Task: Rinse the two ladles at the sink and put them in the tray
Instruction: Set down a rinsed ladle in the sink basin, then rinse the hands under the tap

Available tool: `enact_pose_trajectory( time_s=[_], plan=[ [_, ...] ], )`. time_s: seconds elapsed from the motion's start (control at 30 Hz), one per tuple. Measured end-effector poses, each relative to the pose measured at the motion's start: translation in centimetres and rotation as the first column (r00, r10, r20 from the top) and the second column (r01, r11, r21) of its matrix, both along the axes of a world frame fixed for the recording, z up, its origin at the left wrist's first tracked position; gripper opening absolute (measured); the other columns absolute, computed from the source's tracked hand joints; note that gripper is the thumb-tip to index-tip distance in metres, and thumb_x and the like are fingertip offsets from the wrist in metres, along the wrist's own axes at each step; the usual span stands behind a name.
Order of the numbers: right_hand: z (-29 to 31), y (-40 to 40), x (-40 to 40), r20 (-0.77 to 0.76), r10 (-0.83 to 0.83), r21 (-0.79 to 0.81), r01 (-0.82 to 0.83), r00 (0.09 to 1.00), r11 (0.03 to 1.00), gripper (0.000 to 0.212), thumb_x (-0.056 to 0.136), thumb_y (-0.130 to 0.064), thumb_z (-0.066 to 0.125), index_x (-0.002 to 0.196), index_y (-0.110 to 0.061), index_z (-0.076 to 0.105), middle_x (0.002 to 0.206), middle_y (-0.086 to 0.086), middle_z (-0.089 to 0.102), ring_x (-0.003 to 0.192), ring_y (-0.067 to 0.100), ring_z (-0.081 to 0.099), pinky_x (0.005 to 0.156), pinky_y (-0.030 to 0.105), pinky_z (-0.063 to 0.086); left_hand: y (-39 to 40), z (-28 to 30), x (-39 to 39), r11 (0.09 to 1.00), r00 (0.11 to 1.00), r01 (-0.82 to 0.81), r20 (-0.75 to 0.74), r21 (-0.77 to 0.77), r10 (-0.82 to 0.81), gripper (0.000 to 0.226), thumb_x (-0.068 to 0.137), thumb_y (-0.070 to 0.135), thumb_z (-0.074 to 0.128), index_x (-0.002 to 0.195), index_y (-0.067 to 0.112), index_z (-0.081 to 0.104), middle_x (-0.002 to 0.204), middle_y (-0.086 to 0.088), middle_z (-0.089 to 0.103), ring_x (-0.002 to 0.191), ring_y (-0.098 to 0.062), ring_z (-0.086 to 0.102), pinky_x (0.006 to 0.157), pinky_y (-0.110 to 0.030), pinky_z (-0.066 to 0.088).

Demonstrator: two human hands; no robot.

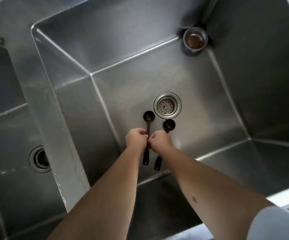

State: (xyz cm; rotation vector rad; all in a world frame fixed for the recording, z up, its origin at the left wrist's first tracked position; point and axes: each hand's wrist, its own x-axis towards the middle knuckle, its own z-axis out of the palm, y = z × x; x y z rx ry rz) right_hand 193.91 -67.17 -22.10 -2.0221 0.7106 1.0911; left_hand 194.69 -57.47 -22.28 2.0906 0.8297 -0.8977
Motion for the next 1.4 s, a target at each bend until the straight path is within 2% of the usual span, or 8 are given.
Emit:
enact_pose_trajectory(
  time_s=[0.33,0.43,0.6,0.77,0.87,0.97,1.2,1.4],
  plan=[
    [-0.2,0.3,0.2,-0.066,0.086,-0.068,-0.091,0.994,0.994,0.018,0.086,-0.013,0.062,0.093,-0.005,0.076,0.091,0.013,0.072,0.078,0.021,0.061,0.046,0.02,0.036,0.1,-1.0,0.0,0.992,0.994,-0.084,-0.064,0.094,0.09,0.008,0.079,0.02,0.072,0.085,0.025,0.074,0.103,-0.006,0.075,0.098,-0.025,0.068,0.08,-0.025,0.049],
    [1.5,0.6,0.4,-0.046,0.194,-0.114,-0.198,0.98,0.974,0.016,0.082,-0.014,0.064,0.088,-0.006,0.076,0.095,0.012,0.075,0.092,0.027,0.068,0.066,0.025,0.051,0.2,0.1,0.1,0.994,0.996,-0.051,-0.064,0.093,0.057,0.018,0.081,0.029,0.068,0.097,0.021,0.073,0.108,-0.007,0.072,0.103,-0.029,0.066,0.075,-0.026,0.045],
    [5.9,1.1,1.1,0.09,0.172,-0.139,-0.159,0.981,0.977,0.021,0.08,-0.016,0.054,0.06,-0.015,0.059,0.074,0.005,0.065,0.083,0.03,0.065,0.056,0.025,0.042,0.5,4.6,0.9,0.994,0.993,0.108,-0.048,0.008,-0.107,0.051,0.088,0.049,0.048,0.114,0.008,0.064,0.119,-0.017,0.066,0.111,-0.036,0.059,0.08,-0.034,0.043],
    [13.3,1.2,1.6,0.263,0.173,-0.196,-0.123,0.949,0.973,0.042,0.072,-0.04,0.046,0.109,-0.037,0.065,0.091,-0.004,0.072,0.08,0.023,0.069,0.071,0.038,0.059,2.8,12.2,2.4,0.923,0.893,0.365,0.233,0.123,-0.385,0.066,0.091,0.054,0.041,0.144,0.015,0.036,0.15,-0.02,0.038,0.139,-0.037,0.034,0.112,-0.049,0.032],
    [17.2,1.3,2.1,0.349,0.356,-0.261,-0.275,0.867,0.925,0.062,0.076,-0.055,0.047,0.135,-0.034,0.049,0.136,-0.003,0.06,0.12,0.025,0.059,0.09,0.043,0.052,5.1,17.3,2.2,0.837,0.723,0.503,0.425,0.217,-0.544,0.059,0.096,0.049,0.039,0.145,0.018,0.033,0.159,-0.016,0.024,0.148,-0.032,0.017,0.114,-0.051,0.026],
    [20.8,2.5,2.2,0.352,0.622,-0.426,-0.472,0.699,0.772,0.089,0.074,-0.079,0.034,0.152,-0.038,0.02,0.165,-0.005,0.016,0.152,0.019,0.013,0.116,0.048,0.024,8.5,21.7,1.5,0.841,0.647,0.493,0.553,0.221,-0.525,0.051,0.1,0.039,0.038,0.146,0.017,0.036,0.158,-0.014,0.028,0.148,-0.027,0.021,0.116,-0.048,0.029],
    [26.0,9.7,1.3,0.391,0.811,-0.551,-0.595,0.435,0.585,0.106,0.068,-0.094,0.024,0.153,-0.04,-0.005,0.163,-0.005,-0.016,0.151,0.018,-0.011,0.118,0.049,0.005,18.9,27.6,-2.4,0.85,0.75,0.383,0.416,0.363,-0.515,0.076,0.089,0.066,0.03,0.151,0.026,0.017,0.163,-0.01,0.013,0.149,-0.035,0.007,0.117,-0.054,0.021],
    [27.7,18.6,-0.5,0.432,0.847,-0.533,-0.67,0.309,0.517,0.098,0.072,-0.085,0.033,0.153,-0.042,-0.003,0.166,-0.003,-0.009,0.152,0.02,-0.01,0.119,0.049,0.006,27.5,29.4,-5.9,0.814,0.804,0.293,0.332,0.501,-0.494,0.087,0.079,0.079,0.016,0.151,0.029,0.02,0.163,-0.009,0.013,0.149,-0.033,0.01,0.114,-0.055,0.018]
  ],
)
